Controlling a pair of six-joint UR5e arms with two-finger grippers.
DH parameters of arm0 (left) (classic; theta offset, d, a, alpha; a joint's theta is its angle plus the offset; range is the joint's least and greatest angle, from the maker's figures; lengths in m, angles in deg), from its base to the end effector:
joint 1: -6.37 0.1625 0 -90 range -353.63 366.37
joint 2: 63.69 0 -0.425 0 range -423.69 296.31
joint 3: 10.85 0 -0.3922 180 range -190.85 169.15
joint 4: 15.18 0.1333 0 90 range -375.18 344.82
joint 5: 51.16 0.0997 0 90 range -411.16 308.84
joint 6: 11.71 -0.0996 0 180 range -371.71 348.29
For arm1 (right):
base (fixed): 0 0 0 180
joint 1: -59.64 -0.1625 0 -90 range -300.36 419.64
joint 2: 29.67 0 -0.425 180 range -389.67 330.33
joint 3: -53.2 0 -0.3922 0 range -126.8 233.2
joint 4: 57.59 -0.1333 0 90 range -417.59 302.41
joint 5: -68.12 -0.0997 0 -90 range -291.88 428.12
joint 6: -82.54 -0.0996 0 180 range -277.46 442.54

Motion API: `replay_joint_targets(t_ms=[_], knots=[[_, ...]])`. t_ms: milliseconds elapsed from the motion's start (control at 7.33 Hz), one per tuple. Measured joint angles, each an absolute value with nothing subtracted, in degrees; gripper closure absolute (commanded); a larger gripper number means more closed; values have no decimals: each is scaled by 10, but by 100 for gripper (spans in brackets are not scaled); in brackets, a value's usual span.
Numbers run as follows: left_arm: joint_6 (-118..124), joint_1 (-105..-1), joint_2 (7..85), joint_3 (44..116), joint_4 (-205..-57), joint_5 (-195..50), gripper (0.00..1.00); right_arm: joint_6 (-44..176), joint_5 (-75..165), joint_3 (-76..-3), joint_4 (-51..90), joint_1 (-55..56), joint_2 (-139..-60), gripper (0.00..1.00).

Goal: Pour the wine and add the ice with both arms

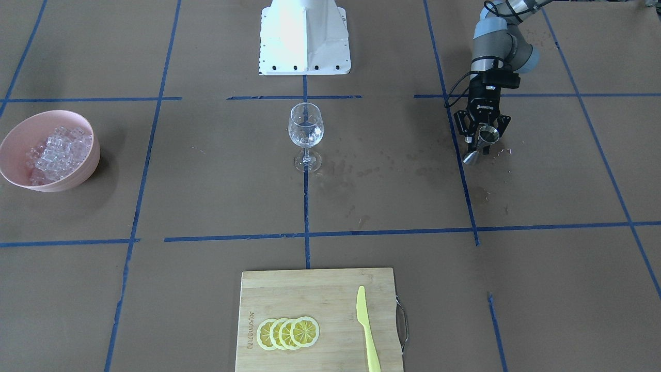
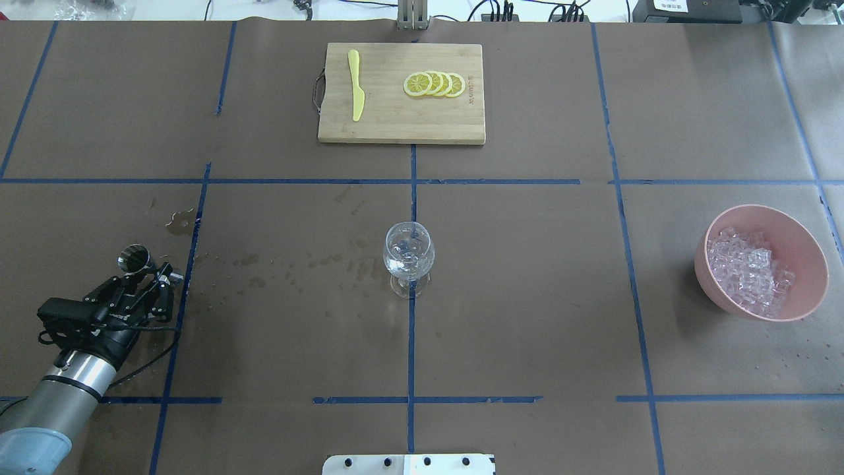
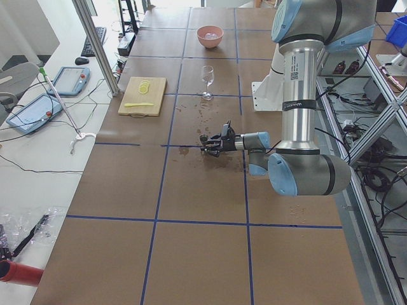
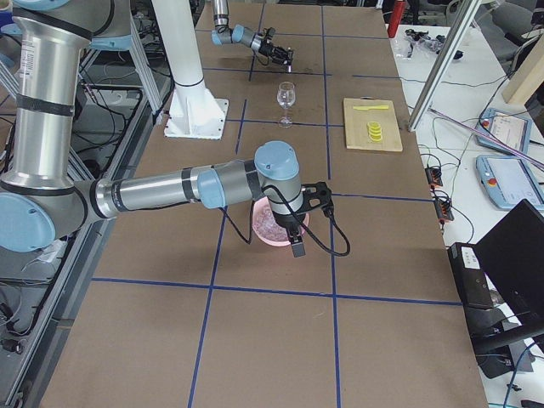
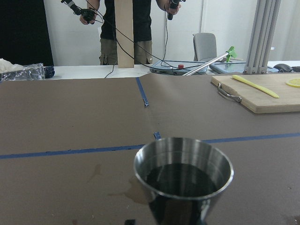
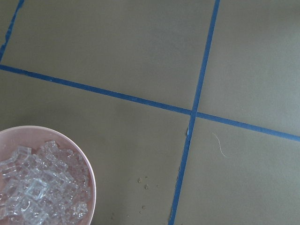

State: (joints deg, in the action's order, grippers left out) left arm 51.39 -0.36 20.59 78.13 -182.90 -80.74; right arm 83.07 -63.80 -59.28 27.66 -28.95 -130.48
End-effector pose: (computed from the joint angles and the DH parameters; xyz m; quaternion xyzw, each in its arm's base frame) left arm 0.3974 -0.2683 0.5532 0.5373 0.3617 -0.1644 0.7439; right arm 0.0564 -0.4225 0.5435 0.1306 -0.3551 -0.0667 0.9233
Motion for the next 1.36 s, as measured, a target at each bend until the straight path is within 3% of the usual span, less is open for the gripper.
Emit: replay_joint_targets(t_ms=[1364], knots=[[513,-1,206,784,-1842,-805,64,831,-638,-591,276,-290,-1305,0]])
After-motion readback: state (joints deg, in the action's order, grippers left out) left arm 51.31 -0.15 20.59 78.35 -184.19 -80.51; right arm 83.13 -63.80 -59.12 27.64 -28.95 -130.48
